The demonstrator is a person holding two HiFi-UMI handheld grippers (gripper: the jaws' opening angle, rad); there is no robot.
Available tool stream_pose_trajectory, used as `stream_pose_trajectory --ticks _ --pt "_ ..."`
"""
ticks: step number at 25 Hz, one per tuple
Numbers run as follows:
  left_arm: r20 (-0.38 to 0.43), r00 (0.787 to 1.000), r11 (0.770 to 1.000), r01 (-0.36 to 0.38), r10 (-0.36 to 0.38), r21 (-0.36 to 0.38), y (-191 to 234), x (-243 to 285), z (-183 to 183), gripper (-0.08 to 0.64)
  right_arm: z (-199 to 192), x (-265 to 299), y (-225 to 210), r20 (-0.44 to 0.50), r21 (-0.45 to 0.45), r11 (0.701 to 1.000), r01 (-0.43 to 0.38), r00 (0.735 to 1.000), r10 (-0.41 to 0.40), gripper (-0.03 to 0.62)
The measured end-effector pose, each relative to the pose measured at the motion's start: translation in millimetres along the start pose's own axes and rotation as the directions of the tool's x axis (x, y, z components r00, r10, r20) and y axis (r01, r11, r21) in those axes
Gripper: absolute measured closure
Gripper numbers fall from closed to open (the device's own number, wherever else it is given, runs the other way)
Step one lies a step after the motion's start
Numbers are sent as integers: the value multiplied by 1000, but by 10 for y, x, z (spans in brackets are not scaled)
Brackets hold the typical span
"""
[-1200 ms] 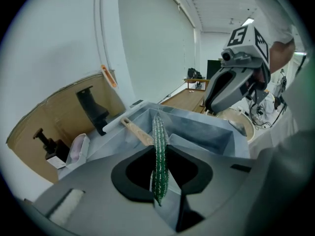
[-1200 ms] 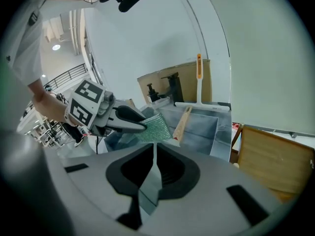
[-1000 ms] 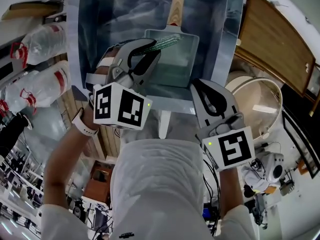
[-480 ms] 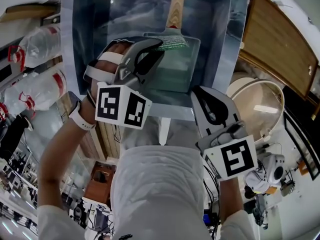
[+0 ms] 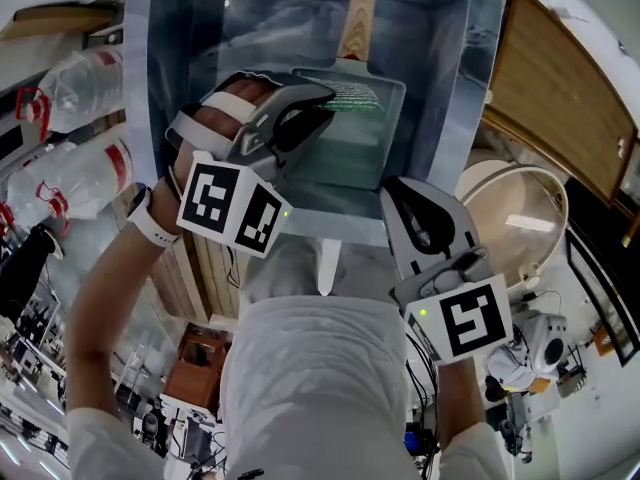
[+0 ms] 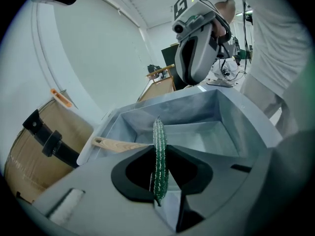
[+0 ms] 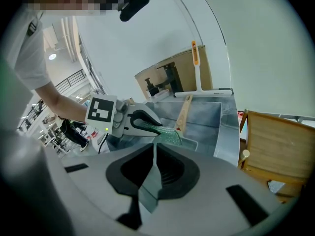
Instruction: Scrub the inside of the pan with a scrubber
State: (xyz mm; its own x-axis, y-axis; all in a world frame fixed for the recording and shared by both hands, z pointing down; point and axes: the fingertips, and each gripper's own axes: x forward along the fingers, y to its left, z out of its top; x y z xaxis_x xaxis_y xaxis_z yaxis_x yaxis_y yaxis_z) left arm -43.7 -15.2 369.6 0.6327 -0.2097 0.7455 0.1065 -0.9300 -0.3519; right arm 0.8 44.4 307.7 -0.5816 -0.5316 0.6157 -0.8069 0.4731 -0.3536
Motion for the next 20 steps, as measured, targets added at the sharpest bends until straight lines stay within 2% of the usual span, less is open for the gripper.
stream_pose_trajectory --ticks 5,20 --pt "5 1000 999 17 -17 40 1 12 21 480 -8 6 16 -2 -5 1000 -5 1000 5 575" --pt "1 1000 997 13 -13 73 8 38 105 480 54 -33 -50 -3 -18 1000 -5 1000 4 575"
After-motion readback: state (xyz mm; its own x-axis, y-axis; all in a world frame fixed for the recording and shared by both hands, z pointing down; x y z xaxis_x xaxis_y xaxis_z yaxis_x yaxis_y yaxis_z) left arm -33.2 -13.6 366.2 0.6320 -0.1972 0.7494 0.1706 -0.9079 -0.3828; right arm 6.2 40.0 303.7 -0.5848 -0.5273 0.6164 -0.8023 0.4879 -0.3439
